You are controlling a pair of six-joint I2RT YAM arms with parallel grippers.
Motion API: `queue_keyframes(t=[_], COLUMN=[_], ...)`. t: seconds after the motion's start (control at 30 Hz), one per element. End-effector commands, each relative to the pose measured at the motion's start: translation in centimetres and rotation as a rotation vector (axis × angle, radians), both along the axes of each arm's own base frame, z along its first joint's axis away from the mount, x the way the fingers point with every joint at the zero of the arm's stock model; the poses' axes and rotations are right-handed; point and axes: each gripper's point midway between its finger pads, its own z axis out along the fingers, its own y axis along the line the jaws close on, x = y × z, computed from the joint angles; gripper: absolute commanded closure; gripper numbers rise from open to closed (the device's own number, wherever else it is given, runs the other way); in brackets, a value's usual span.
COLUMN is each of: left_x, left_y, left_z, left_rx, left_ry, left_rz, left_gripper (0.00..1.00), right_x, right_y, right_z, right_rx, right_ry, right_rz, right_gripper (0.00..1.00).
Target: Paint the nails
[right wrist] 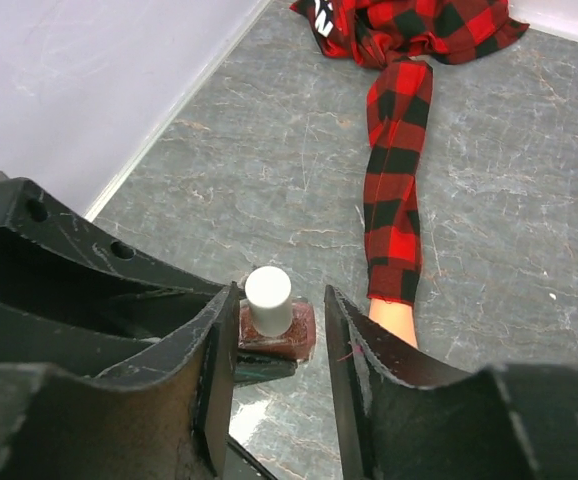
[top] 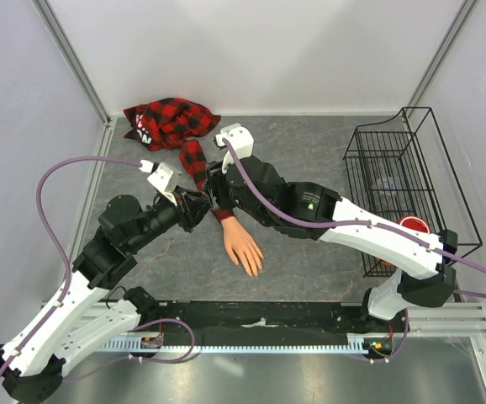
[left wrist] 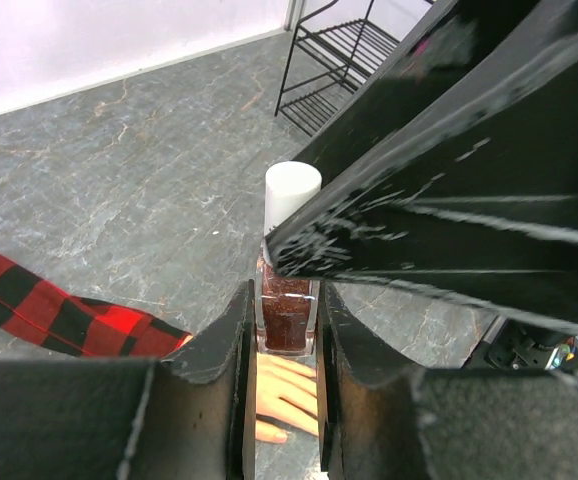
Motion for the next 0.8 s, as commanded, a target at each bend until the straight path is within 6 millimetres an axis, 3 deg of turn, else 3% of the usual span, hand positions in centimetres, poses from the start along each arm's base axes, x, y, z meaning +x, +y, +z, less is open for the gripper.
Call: queue_keyframes(t=[0.0,0.1,0.13,0.17,0.2,0.27,0.3,0.33,0.37,0.4,0.43,0.47,0.57,0.63,0.77], left_x=[-0.5,-1.5,-1.9,-2.7,-3.3,-5.4,-6.4,-7.4,-9.9,-11.2,-13.6,-14.5,-15.1,-13.8,-10.9], left_y=[-0.6,-1.4,-1.6,-2.1,-2.3,-3.1,-3.2,-3.5,-3.9,-4.3,-4.3,-4.3,-4.3,-4.4,-4.0], left_z=[2.3,2.6,2.7,2.8,3.1,3.4,4.2,4.6,5.3,5.9,6.2,6.5,7.5,7.4,7.6], left_rx=[-0.058,-0.079,-0.087,-0.094,-0.103,-0.112,-0.124,-0.131,-0.134,-0.159,-0.16,-0.172,-0.205,-0.2,-0.18], left_ry=[-0.062,-0.069,-0.065,-0.069,-0.078,-0.085,-0.098,-0.097,-0.108,-0.1,-0.102,-0.102,-0.093,-0.106,-0.126], left_rz=[-0.049,-0.118,-0.141,-0.191,-0.227,-0.347,-0.395,-0.456,-0.597,-0.68,-0.828,-0.888,-0.924,-0.841,-0.649], left_gripper=[0.98,0.98,0.98,0.98,0.98,0.98,0.98,0.98,0.98,0.98,0.98,0.98,0.98,0.98,0.98], right_x=[0.3,0.1,-0.1,-0.4,-1.3,-2.2,-5.5,-7.2,-9.5,-14.6,-16.7,-18.0,-19.3,-18.5,-17.0], right_y=[-0.1,0.0,0.0,0.0,0.1,0.3,0.7,1.1,0.9,-0.2,-0.9,-1.5,-1.8,-2.1,-2.7], right_z=[1.6,1.2,1.7,1.2,1.7,0.4,1.2,-0.6,-0.6,1.8,0.5,1.1,1.3,0.7,1.8], right_rx=[0.013,-0.005,0.0,-0.016,-0.026,-0.045,-0.009,0.008,0.051,0.171,0.198,0.235,0.246,0.231,0.231], right_ry=[-0.041,-0.054,-0.069,-0.078,-0.103,-0.11,-0.132,-0.134,-0.155,-0.231,-0.195,-0.195,-0.157,-0.156,-0.185], right_rz=[-0.008,0.018,0.04,0.064,0.144,0.265,0.496,0.625,0.793,1.065,1.178,1.247,1.334,1.309,1.197], right_gripper=[0.56,0.63,0.85,1.0,1.0,1.0,1.0,1.0,1.0,1.0,1.0,1.0,1.0,1.0,1.0])
